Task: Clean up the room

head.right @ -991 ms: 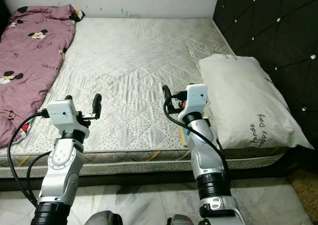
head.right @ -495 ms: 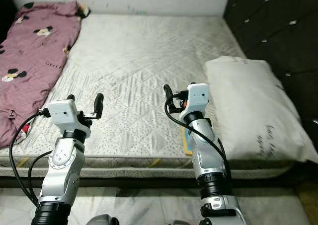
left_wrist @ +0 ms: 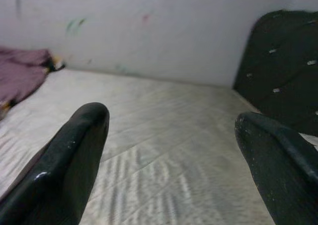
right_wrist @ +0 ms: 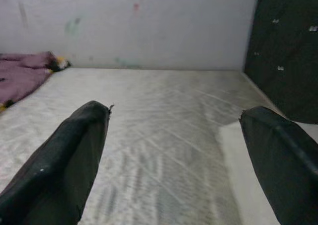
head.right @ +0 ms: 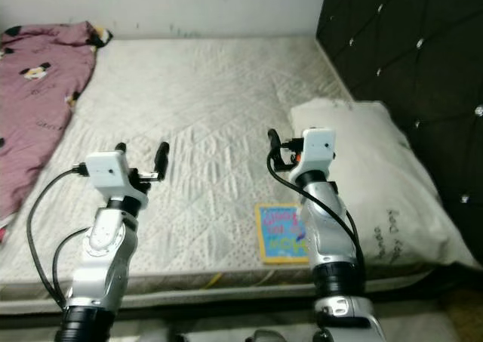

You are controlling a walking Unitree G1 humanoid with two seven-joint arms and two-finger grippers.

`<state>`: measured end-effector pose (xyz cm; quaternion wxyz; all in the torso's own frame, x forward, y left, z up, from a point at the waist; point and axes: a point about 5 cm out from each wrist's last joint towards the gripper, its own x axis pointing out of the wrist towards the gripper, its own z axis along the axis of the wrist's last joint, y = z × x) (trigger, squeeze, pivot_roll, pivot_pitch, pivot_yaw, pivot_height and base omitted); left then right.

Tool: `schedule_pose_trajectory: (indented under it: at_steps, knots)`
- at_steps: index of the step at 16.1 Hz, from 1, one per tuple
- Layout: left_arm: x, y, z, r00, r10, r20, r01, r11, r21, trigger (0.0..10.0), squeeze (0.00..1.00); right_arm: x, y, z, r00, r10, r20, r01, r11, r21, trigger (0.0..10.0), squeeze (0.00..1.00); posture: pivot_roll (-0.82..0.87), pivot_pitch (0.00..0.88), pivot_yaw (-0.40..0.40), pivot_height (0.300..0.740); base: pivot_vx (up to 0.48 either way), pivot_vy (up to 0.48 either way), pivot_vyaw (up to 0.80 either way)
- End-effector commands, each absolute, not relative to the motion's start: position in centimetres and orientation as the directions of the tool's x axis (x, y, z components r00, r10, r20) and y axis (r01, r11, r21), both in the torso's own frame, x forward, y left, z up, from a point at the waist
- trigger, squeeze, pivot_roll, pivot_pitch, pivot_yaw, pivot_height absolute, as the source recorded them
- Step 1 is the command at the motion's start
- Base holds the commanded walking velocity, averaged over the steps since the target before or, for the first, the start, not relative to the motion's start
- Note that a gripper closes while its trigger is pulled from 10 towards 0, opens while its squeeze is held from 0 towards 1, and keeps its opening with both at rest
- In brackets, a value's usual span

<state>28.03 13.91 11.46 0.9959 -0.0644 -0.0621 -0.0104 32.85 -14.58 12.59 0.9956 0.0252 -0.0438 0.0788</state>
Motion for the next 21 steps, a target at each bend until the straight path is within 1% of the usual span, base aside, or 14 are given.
schedule_pose_trajectory:
  at_steps: [1,2,3,4,8,13,15,17,21]
  knots:
    - [27.9,14.5,11.4,0.993,0.029,0.116,-0.018,0.995,-0.097,10.0,0.00,32.9,-14.1,12.8,0.979,0.177,0.096,-0.181,0.983,0.035,10.0,0.00,-0.04,0.039,0.009,0.740,0.000,0.000,0.00]
    - [27.7,14.7,11.1,0.993,0.051,0.103,-0.043,0.996,-0.077,10.0,0.00,32.9,-14.1,12.7,0.980,0.178,0.094,-0.181,0.983,0.031,10.0,0.00,-0.04,0.038,0.008,0.740,0.000,0.000,0.00]
    - [27.5,15.1,10.7,0.994,0.080,0.078,-0.073,0.993,-0.092,10.0,0.00,32.8,-14.2,12.6,0.979,0.179,0.094,-0.182,0.983,0.026,10.0,0.00,-0.04,0.037,0.005,0.740,0.000,0.000,0.00]
    - [27.3,15.3,10.5,0.995,0.076,0.069,-0.069,0.992,-0.107,10.0,0.00,32.8,-14.3,12.5,0.979,0.180,0.092,-0.183,0.983,0.025,10.0,0.00,-0.04,0.037,0.004,0.740,0.000,0.000,0.00]
    - [26.8,15.8,10.2,0.995,0.080,0.062,-0.073,0.991,-0.110,10.0,0.00,32.2,-14.5,12.0,0.981,0.181,0.076,-0.184,0.982,0.032,10.0,0.00,-0.03,0.029,-0.003,0.740,0.000,0.480,0.00]
    - [27.1,15.7,10.4,0.995,0.075,0.064,-0.067,0.991,-0.116,10.0,0.00,32.2,-14.2,12.0,0.981,0.180,0.077,-0.184,0.982,0.041,10.0,0.00,-0.03,0.029,0.003,0.740,0.000,0.480,0.00]
    - [27.3,15.6,10.5,0.995,0.069,0.066,-0.060,0.990,-0.125,10.0,0.00,32.2,-14.3,11.9,0.980,0.184,0.072,-0.186,0.982,0.020,10.0,0.00,-0.03,0.029,0.003,0.740,0.000,0.480,0.00]
    - [27.3,15.4,10.5,0.996,0.048,0.070,-0.038,0.989,-0.144,10.0,0.00,32.2,-14.3,11.9,0.980,0.186,0.067,-0.188,0.982,0.031,10.0,0.00,-0.03,0.030,0.002,0.740,0.000,0.480,0.00]
    - [27.2,15.8,10.5,0.996,0.042,0.080,-0.034,0.995,-0.095,10.0,0.00,32.3,-14.3,12.0,0.981,0.183,0.068,-0.186,0.982,0.036,10.0,0.00,-0.03,0.030,0.001,0.740,0.000,0.480,-0.68]
